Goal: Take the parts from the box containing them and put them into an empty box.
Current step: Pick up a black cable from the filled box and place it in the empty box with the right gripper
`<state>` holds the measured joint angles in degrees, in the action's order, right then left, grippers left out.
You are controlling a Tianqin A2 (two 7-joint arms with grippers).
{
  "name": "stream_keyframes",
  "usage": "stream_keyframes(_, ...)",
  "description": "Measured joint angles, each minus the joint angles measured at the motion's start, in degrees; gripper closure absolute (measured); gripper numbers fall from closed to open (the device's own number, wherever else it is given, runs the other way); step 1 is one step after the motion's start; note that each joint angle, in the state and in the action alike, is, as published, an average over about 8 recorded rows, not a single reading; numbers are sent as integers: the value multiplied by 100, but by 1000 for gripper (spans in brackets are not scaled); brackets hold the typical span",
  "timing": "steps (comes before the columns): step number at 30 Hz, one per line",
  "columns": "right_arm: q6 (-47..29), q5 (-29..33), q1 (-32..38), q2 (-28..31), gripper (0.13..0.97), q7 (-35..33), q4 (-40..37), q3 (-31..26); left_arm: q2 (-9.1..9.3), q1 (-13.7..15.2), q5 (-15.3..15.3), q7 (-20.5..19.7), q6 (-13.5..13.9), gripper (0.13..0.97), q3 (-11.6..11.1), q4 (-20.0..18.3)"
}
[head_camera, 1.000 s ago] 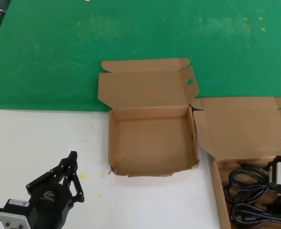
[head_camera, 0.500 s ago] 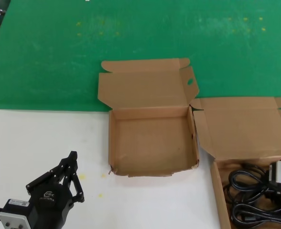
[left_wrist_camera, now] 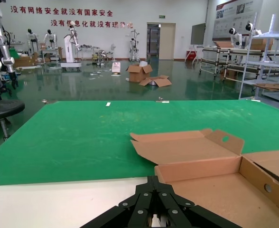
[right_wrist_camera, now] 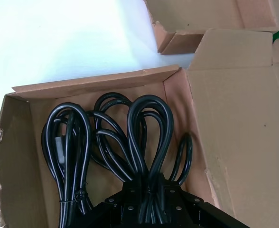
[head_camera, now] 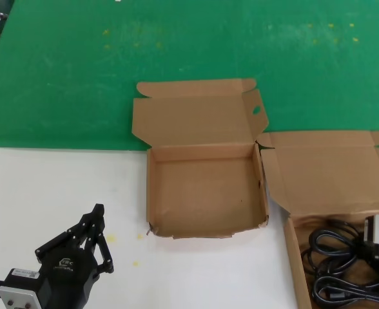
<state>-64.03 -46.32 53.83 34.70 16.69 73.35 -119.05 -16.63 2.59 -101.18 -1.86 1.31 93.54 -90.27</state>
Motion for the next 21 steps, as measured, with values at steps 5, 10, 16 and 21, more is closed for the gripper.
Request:
stream_keyframes(5, -26, -11, 39, 15, 887, -2, 46, 28, 0, 0, 0, 0, 0, 965, 0, 0)
stream_keyframes(10, -109, -25, 110, 39, 889, 43, 178, 64, 0, 0, 0, 0, 0, 965, 0, 0)
stream_keyframes(16, -247, -25, 263, 47, 891, 119, 358, 96, 0, 0, 0, 0, 0, 965, 0, 0)
stream_keyframes(21, -344, 2, 456, -7, 891, 167, 456, 100, 0, 0, 0, 0, 0, 965, 0, 0)
